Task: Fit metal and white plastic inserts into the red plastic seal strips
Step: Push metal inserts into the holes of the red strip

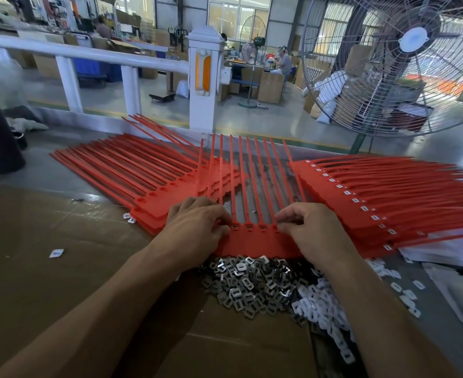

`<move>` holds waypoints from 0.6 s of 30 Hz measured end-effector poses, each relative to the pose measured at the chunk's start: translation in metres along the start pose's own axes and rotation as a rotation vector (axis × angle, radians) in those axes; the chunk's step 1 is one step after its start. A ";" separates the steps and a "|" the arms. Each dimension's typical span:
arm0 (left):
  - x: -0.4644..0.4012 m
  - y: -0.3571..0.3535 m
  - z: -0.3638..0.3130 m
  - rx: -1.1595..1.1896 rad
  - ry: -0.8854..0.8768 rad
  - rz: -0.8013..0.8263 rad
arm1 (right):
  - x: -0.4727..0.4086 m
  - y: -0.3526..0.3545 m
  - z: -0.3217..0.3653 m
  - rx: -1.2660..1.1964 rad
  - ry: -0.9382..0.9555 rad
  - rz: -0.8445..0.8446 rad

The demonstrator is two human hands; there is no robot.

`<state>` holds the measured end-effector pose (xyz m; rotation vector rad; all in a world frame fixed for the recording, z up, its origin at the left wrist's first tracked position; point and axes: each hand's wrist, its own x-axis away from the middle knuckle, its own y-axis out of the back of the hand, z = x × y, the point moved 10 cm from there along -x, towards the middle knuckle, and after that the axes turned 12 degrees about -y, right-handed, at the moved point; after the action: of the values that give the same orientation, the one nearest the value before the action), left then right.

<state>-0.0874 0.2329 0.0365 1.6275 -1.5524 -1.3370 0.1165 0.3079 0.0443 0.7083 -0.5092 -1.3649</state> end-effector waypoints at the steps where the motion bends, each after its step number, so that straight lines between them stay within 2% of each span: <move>1: 0.000 0.000 0.000 -0.001 0.000 -0.001 | 0.000 -0.001 0.000 0.009 -0.003 0.002; 13: 0.000 0.002 -0.003 -0.008 0.001 0.002 | 0.002 -0.007 -0.005 -0.004 -0.067 0.079; 18: 0.000 0.001 -0.002 -0.009 0.002 0.007 | 0.007 0.004 -0.007 -0.002 -0.039 0.040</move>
<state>-0.0864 0.2320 0.0379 1.6155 -1.5475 -1.3364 0.1247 0.3024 0.0419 0.6673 -0.5503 -1.3441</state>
